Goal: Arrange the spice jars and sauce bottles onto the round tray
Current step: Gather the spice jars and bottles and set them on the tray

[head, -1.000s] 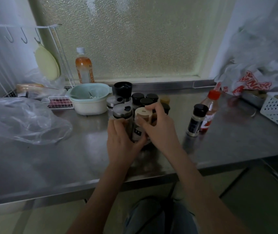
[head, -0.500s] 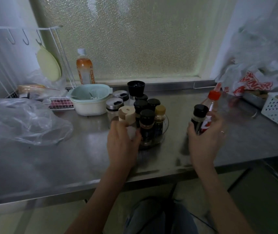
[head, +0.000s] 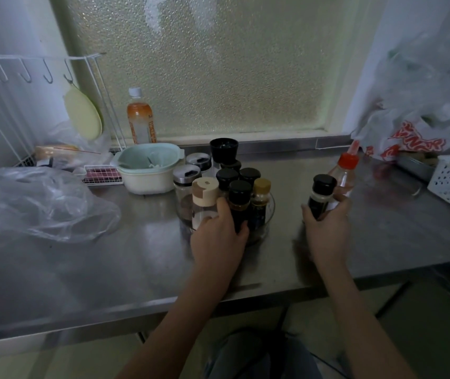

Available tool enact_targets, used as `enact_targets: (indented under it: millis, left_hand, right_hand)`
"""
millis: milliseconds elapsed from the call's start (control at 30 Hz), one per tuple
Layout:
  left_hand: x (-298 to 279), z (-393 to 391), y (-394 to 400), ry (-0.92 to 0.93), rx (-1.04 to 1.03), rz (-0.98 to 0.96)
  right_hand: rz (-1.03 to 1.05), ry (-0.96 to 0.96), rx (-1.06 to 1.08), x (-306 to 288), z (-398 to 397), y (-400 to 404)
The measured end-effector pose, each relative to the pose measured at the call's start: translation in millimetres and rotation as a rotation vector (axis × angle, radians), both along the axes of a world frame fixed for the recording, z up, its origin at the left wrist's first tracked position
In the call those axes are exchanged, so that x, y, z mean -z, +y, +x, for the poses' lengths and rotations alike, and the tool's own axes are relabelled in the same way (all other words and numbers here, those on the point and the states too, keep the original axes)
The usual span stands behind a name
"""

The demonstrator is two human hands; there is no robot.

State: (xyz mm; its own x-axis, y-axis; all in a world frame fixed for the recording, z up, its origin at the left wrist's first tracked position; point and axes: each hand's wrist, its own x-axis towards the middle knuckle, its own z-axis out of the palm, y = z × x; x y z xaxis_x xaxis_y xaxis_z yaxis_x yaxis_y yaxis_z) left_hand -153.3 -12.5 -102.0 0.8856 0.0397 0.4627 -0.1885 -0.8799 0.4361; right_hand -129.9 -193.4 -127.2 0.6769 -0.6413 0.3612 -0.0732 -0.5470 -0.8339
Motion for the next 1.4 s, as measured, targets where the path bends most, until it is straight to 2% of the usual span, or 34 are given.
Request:
enact_targets:
  millis: [167,300,433,533,633,800,933,1067,1167,1300,1400]
  left_hand:
    - [-12,8,-16,0.115,-0.059,0.105]
    - [-14,11,-28,0.119,-0.083,0.147]
    - [-9,8,-33,0.124,-0.063,0.128]
    - [-3,2,-27,0.075,-0.047,0.013]
    - [3,-7,-12,0.057,0.025,-0.179]
    - [13,-17,4,0.023,0.165,-0.24]
    - [13,-15,5,0.018,0.211,-0.154]
    - [13,-14,2,0.047,0.14,-0.177]
    - [14,-10,1,0.087,0.091,-0.052]
    - [6,-1,-8,0.082,0.061,0.097]
    - [5,2,-13,0.09,0.098,0.113]
  right_hand:
    - [-0.04,0.021,-0.01,-2,17,-9]
    - [-0.008,0.012,-0.019,-3,22,-11]
    - [0.018,-0.214,-0.061,-15,-5,0]
    - [0.111,-0.325,-0.258,-26,-28,19]
    - [0.127,-0.202,-0.486,-28,-35,41]
    - [-0.027,-0.153,-0.601,-28,-32,64]
    - [-0.131,-0.156,-0.609,-30,-27,72]
    - [-0.209,-0.17,-0.528,-25,-17,79]
    - [-0.257,-0.104,-0.505,-18,-8,83]
    - [-0.252,-0.012,-0.454,-14,0,76]
    - [-0.161,0.023,-0.528,-20,-1,65]
